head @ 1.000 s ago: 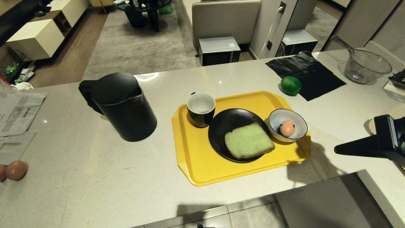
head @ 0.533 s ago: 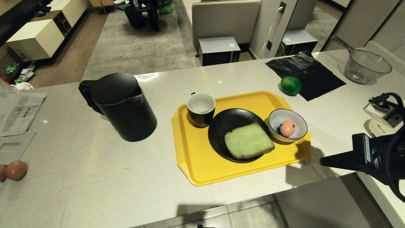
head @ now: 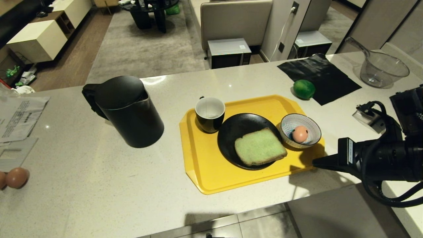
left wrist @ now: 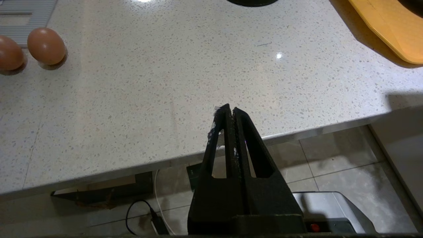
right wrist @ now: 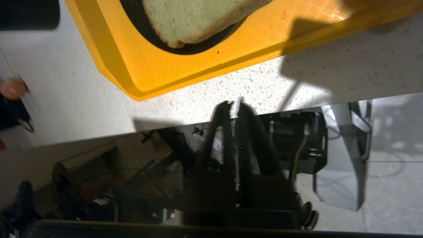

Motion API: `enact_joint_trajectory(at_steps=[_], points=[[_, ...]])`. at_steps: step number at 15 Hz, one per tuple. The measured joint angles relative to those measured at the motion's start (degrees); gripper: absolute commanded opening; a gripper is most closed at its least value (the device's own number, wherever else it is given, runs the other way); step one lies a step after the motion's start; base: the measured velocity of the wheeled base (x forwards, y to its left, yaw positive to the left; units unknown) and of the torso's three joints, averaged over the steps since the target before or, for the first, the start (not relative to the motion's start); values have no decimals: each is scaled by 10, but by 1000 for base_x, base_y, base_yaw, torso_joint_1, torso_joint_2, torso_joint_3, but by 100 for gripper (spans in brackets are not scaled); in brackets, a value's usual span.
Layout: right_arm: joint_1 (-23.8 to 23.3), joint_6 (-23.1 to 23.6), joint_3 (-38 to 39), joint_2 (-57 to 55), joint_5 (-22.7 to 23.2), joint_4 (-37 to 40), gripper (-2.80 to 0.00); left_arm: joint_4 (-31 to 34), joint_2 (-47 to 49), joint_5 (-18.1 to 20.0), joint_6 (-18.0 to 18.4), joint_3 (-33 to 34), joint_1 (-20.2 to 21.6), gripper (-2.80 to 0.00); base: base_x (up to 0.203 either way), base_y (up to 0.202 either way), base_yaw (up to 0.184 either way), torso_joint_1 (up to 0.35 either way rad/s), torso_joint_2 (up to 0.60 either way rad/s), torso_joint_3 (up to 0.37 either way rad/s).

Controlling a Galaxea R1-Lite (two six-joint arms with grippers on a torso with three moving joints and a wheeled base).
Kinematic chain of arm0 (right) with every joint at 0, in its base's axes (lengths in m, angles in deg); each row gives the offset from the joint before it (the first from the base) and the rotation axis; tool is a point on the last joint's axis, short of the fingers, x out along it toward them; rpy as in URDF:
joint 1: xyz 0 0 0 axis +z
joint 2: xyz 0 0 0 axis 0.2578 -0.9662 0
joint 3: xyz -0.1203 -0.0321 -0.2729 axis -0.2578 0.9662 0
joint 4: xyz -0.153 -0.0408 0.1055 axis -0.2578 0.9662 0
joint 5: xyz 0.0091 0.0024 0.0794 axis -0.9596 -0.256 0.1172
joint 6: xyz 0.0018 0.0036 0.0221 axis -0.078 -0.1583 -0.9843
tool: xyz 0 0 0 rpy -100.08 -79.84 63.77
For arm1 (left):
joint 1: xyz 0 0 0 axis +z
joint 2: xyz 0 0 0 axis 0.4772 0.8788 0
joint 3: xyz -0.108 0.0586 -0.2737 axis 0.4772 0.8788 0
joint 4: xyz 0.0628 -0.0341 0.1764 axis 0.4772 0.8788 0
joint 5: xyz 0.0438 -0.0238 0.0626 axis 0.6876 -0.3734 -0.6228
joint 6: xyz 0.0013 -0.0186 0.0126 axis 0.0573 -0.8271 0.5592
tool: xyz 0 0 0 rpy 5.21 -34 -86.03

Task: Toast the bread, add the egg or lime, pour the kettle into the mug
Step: Pick up the bread slice

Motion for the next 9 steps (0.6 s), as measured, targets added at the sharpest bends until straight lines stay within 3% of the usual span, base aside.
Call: enact_joint_trajectory(at_steps=[4,9], points=[[12,-13,10,-9,3,-9,0,0,0,0,0,0,0,-280,0,0,0,0,0,0],[32,-102,15,-30,3,-71,0,0,0,0,0,0,0,-280,0,0,0,0,0,0]])
